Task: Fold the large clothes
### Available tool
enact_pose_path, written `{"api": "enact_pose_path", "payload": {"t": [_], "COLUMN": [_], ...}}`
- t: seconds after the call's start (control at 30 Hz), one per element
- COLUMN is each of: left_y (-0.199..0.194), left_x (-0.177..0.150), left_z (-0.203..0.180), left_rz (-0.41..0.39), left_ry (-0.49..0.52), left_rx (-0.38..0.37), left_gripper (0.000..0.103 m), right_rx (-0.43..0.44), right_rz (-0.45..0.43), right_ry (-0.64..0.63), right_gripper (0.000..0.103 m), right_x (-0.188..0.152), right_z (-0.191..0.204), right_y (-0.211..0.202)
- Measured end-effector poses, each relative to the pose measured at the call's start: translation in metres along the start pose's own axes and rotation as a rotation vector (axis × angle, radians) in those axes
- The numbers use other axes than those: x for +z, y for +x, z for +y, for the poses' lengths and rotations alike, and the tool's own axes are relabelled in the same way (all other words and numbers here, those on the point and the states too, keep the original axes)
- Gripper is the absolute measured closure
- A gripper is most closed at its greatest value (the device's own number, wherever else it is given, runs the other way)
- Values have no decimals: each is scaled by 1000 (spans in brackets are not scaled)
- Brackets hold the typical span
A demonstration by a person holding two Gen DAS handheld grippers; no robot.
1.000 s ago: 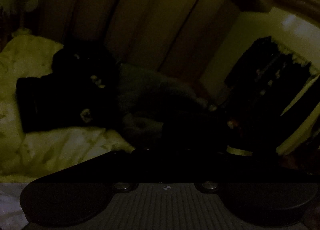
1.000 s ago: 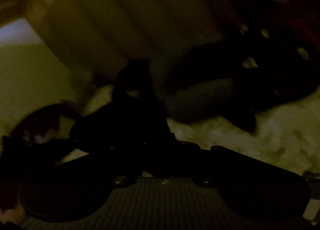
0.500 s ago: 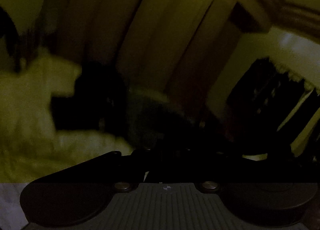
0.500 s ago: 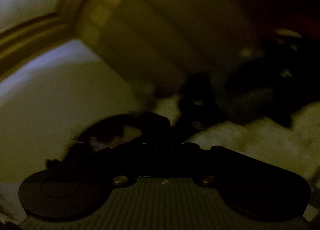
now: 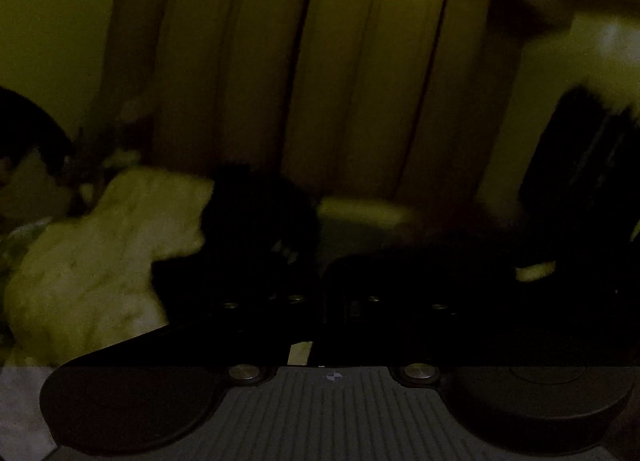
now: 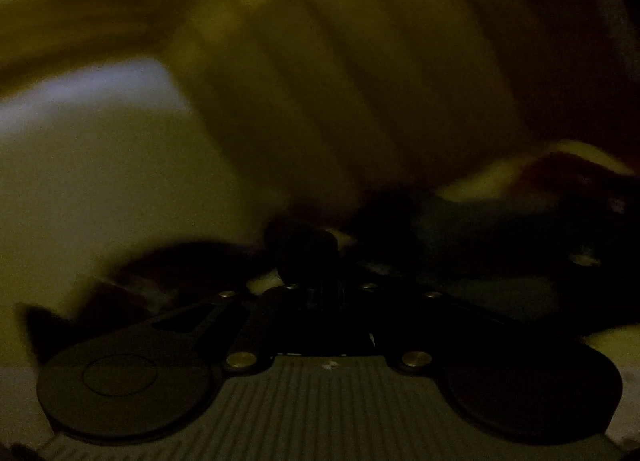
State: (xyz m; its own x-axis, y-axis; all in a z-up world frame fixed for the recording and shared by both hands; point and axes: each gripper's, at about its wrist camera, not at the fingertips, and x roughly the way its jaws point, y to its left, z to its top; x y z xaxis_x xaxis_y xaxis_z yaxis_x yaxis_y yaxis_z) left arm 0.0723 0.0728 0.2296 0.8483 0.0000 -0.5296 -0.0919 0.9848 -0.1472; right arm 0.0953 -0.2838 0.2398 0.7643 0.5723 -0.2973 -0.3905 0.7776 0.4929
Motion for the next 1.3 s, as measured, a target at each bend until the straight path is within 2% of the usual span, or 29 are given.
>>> {"api": "enact_pose_path", "payload": {"t": [0.03,0.07,0.1,0.13,0.17,0.2,0.23,0.27,0.3,0.33,0.4,0.43,0.5,0.6,0.73,0.9,1.07,1.3], "left_y": [28,58,89,115,138,162,180,197,201,207,206,206,204,194,179,165,143,114], "left_x": [-10,-18,-26,-38,-48,-60,-71,-84,-95,-106,-124,-130,-138,-130,-122,-124,-136,-175], "left_z": [-1,-6,-10,-12,-14,-14,-14,-12,-5,2,16,21,26,18,2,-21,-36,-42], "left_rz": [39,80,145,201,230,262,304,346,376,407,443,457,473,442,429,440,464,538], "left_ry": [26,66,95,107,124,152,178,200,204,190,161,160,183,201,223,243,236,210], "left_rx": [11,30,68,105,120,134,157,193,211,219,225,231,257,258,218,194,177,181], "left_gripper": [58,54,39,25,14,0,0,0,0,0,0,0,0,0,0,0,0,0], "right_rx": [-69,-133,-218,-305,-397,-478,-517,-537,-562,-572,-567,-576,-605,-610,-615,-551,-441,-347], "right_rz": [39,70,106,143,180,209,222,238,268,282,303,324,365,415,498,552,580,675], "right_ry": [-2,3,-3,-20,-15,15,44,70,98,110,103,99,133,233,272,232,164,61], "right_gripper": [95,95,94,88,80,78,68,49,43,41,39,33,30,30,30,29,25,25], "right_x": [-5,-10,-18,-25,-34,-43,-53,-60,-69,-77,-88,-103,-126,-156,-188,-208,-215,-246], "right_z": [-11,-21,-33,-44,-57,-72,-84,-93,-102,-109,-119,-130,-140,-159,-152,-130,-105,-79], "right_y": [30,53,80,105,125,138,145,148,152,148,142,147,124,102,79,73,75,85]}}
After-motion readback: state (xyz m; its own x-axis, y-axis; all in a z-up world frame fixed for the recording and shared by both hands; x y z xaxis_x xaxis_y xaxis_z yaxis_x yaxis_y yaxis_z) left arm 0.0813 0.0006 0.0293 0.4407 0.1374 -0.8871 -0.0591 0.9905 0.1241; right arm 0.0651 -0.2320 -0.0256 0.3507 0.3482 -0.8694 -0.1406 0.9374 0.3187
